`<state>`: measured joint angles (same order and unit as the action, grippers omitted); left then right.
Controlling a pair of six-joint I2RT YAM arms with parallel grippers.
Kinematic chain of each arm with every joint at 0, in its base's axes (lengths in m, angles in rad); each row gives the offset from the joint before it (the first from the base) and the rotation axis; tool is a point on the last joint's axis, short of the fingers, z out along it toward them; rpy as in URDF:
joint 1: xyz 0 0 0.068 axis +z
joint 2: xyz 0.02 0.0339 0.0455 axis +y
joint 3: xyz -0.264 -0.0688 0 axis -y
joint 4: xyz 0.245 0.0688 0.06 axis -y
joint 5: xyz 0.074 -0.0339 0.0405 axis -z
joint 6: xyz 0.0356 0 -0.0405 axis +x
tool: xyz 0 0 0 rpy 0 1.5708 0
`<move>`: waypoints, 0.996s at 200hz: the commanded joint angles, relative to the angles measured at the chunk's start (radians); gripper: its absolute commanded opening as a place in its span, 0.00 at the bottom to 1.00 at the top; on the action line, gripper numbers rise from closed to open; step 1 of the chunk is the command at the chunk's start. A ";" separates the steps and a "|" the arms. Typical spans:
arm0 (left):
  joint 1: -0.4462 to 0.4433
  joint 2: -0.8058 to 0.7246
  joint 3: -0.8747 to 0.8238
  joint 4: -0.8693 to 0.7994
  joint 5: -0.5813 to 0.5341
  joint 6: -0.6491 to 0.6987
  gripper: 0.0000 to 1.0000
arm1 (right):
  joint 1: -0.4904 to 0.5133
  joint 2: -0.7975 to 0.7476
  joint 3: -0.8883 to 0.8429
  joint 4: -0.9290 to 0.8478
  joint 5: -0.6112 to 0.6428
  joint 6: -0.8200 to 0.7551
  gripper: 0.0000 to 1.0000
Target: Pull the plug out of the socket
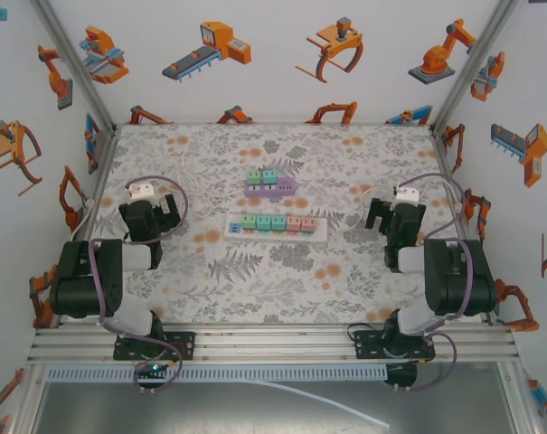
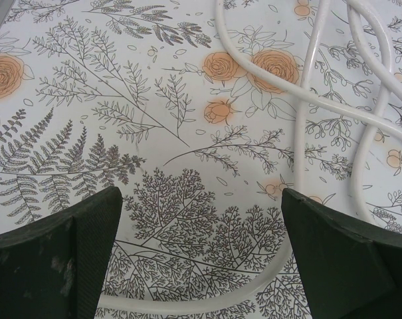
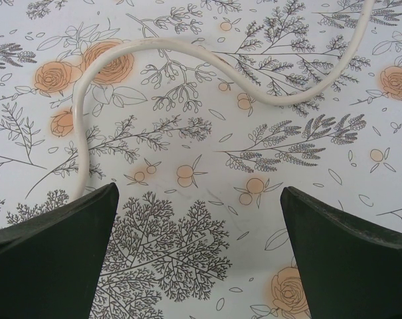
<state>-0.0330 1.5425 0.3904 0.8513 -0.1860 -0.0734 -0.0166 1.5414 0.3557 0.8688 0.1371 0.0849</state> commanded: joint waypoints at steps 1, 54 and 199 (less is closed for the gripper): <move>-0.002 -0.003 0.006 0.002 0.010 0.012 0.97 | -0.006 0.001 0.023 0.016 -0.009 -0.007 0.99; -0.044 -0.147 -0.016 -0.078 -0.010 0.053 0.97 | -0.001 -0.255 -0.015 -0.114 -0.082 -0.041 0.99; -0.687 -0.777 0.432 -1.071 0.612 0.202 0.97 | 0.329 -0.448 0.306 -0.800 -0.942 -0.621 0.96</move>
<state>-0.5987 0.7624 0.7113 0.1154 0.1997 -0.0589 0.2871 1.0393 0.6212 0.2241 -0.5873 -0.2634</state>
